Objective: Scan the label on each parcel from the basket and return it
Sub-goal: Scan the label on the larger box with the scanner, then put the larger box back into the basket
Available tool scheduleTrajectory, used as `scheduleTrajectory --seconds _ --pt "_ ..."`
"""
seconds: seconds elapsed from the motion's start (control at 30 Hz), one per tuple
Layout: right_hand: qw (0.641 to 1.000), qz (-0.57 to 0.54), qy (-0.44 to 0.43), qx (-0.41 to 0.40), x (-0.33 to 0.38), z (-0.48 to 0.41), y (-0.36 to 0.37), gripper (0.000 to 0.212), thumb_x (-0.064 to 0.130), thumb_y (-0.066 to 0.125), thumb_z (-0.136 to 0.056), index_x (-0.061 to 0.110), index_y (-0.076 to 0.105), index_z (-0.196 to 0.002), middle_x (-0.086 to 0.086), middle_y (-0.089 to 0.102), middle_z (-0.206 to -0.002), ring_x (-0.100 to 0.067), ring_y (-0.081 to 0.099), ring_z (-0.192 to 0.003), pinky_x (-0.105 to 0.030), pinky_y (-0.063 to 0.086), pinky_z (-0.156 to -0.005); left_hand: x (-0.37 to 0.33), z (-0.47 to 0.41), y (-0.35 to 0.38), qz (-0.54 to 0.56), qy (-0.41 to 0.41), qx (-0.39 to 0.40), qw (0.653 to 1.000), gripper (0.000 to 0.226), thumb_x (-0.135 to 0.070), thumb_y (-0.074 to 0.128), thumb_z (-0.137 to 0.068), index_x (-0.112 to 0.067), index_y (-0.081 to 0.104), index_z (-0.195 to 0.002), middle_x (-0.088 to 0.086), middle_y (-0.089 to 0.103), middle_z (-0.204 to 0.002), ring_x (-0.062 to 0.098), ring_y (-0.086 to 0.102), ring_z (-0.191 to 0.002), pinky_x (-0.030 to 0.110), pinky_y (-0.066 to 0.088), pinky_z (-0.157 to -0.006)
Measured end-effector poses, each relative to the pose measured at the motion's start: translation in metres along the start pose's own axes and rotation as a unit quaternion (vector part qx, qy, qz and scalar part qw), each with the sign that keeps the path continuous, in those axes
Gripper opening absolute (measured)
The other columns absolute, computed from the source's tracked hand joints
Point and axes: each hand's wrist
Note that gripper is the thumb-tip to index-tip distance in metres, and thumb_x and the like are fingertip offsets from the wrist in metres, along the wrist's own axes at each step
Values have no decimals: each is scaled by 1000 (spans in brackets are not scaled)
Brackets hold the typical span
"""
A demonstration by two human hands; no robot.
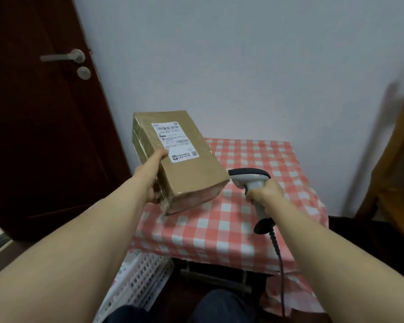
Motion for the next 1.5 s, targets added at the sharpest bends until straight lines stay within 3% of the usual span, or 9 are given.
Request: scheduleTrajectory --seconds 0.17,0.3,0.57,0.67,0.83,1.0,1.1,1.27,1.5 --pt "998 49 36 15 -24 -27 14 35 4 72 -72 0 52 -100 -15 55 -96 -31 56 -94 -34 50 -81 13 -22 20 -10 -23 7 1000 37 -52 63 -75 -22 61 -95 0 61 -82 19 57 -69 31 44 -70" --pt "996 53 71 12 -32 -38 20 69 7 83 -65 -3 50 -125 -19 59 -122 -36 57 -114 -42 50 -95 17 -34 23 -12 -28 13 999 60 -62 63 -70 -27 64 -119 -6 65 -80 17 60 -65 25 50 -57" --pt "974 211 72 -34 -28 -35 22 66 29 79 -72 2 53 -127 -19 55 -128 -35 51 -118 -39 48 -93 19 -33 5 -22 -30 42 998 50 -65 57 -75 -26 66 -106 -1 65 -89 19 61 -75 32 49 -68" --pt "982 157 -31 -104 -3 -20 28 53 21 65 -84 0 49 -130 -21 50 -134 -36 48 -122 -42 43 -100 15 -28 -14 -20 -34 42 998 62 -67 58 -70 -23 64 -112 2 63 -89 22 60 -78 36 50 -74" --pt "979 -25 -197 51 69 33 68 30 27 42 -97 8 56 -78 -4 53 -72 -23 46 -79 -32 37 -65 8 -20 -64 -7 -22 14 1000 83 -71 62 -56 -19 64 -120 2 61 -91 23 60 -77 39 51 -74" --pt "958 -44 -198 201 112 78 137 43 40 44 -96 9 62 -119 -7 63 -110 -24 60 -100 -32 48 -88 5 -6 -136 -3 -2 -23 1000 63 -69 54 -72 -23 65 -113 4 66 -98 25 62 -84 39 51 -75" --pt "944 -41 -216 246 123 104 185 38 32 48 -96 4 63 -117 -13 66 -113 -25 61 -98 -33 51 -89 9 -4 -188 25 2 -55 998 54 -67 51 -74 -28 67 -107 5 71 -106 29 65 -98 49 45 -95" --pt "922 -4 -240 303 129 142 276 36 30 48 -97 4 67 -112 -11 66 -104 -26 60 -96 -34 50 -88 34 -9 -276 85 -8 -134 987 55 -62 51 -81 -24 65 -118 6 72 -112 29 67 -103 48 49 -96" --pt "896 80 -200 389 91 168 397 40 32 42 -99 6 58 -125 -14 63 -122 -24 57 -103 -34 44 -90 96 -34 -369 82 -70 -262 959 36 -37 60 -89 -11 61 -113 7 72 -102 25 69 -86 32 55 -63"
Point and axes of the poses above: each hand's wrist, its own z-axis away from the middle knuckle, its own y-axis out of the palm, x = y × z
